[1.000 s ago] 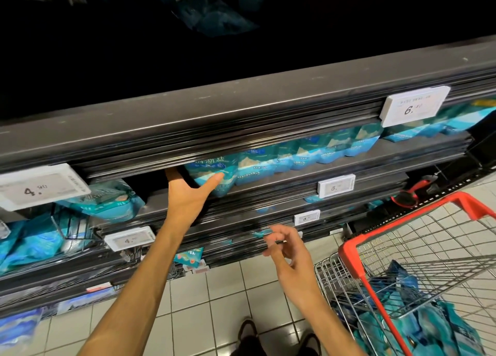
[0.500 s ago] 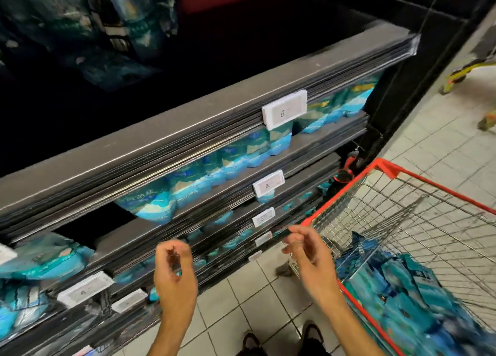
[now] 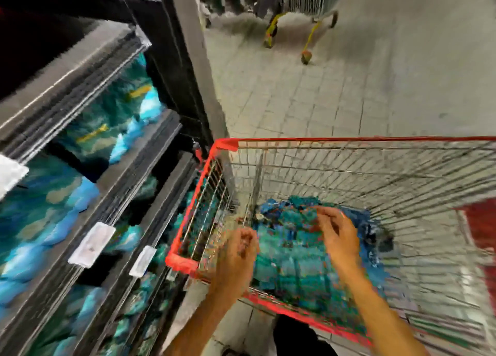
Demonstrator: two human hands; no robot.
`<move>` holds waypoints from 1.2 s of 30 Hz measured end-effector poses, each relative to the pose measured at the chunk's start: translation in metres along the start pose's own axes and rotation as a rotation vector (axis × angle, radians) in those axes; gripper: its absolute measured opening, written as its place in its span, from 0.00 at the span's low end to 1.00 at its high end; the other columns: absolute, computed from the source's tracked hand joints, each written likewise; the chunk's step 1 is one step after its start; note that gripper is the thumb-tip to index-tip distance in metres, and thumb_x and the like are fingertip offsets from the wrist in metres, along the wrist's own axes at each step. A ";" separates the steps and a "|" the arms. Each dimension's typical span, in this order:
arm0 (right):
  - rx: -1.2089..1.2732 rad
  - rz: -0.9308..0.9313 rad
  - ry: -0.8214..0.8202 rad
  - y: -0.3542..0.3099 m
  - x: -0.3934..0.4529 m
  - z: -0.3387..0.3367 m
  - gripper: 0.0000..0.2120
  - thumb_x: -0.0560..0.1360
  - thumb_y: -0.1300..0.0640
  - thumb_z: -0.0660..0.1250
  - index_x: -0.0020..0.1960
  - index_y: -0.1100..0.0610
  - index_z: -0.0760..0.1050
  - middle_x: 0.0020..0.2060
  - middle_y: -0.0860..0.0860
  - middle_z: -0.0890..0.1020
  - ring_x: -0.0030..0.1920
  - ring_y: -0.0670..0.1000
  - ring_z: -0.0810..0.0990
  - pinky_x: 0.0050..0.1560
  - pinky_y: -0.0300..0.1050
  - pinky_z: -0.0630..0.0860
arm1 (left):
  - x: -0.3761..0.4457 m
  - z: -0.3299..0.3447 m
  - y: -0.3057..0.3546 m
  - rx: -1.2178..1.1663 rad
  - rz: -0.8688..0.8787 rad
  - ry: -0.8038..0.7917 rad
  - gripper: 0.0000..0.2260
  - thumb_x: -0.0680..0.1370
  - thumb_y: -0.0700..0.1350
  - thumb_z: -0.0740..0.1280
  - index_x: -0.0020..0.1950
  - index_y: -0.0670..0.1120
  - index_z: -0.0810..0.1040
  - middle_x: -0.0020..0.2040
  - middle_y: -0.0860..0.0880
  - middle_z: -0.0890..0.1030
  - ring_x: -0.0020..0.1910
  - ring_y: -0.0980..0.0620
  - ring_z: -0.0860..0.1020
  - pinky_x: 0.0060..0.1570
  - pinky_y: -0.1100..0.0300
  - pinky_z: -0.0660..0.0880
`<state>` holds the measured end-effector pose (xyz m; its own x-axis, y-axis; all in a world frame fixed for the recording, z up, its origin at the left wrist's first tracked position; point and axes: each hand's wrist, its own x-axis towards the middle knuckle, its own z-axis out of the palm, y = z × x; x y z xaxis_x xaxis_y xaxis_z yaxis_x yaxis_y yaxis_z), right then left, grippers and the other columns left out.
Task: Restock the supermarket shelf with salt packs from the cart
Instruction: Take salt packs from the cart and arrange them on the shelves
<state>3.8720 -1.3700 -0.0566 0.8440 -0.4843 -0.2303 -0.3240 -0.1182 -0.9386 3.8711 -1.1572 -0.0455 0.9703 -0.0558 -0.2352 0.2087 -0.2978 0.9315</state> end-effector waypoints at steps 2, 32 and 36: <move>-0.067 0.107 0.028 0.024 0.028 -0.030 0.10 0.82 0.58 0.62 0.60 0.61 0.76 0.49 0.54 0.80 0.46 0.47 0.79 0.45 0.33 0.74 | 0.031 0.042 -0.004 0.054 -0.134 -0.171 0.03 0.80 0.46 0.65 0.48 0.49 0.75 0.42 0.49 0.79 0.44 0.46 0.80 0.44 0.57 0.74; -0.428 0.745 -0.180 0.285 0.072 0.042 0.03 0.71 0.60 0.74 0.42 0.56 0.80 0.38 0.51 0.83 0.42 0.53 0.81 0.35 0.33 0.71 | 0.153 0.171 -0.267 0.529 -0.784 -0.145 0.17 0.64 0.48 0.80 0.49 0.49 0.80 0.47 0.49 0.84 0.48 0.45 0.83 0.45 0.57 0.78; -0.207 0.867 -0.181 0.276 0.076 0.034 0.12 0.70 0.69 0.71 0.51 0.62 0.74 0.44 0.54 0.80 0.44 0.52 0.78 0.37 0.38 0.73 | 0.155 0.176 -0.256 0.397 -0.911 -0.227 0.20 0.64 0.47 0.74 0.54 0.45 0.80 0.52 0.43 0.83 0.50 0.42 0.82 0.53 0.45 0.81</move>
<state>3.8612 -1.4097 -0.3418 0.3174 -0.3348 -0.8872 -0.9321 0.0620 -0.3569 3.9467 -1.2569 -0.3693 0.4084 0.1825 -0.8944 0.7606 -0.6098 0.2228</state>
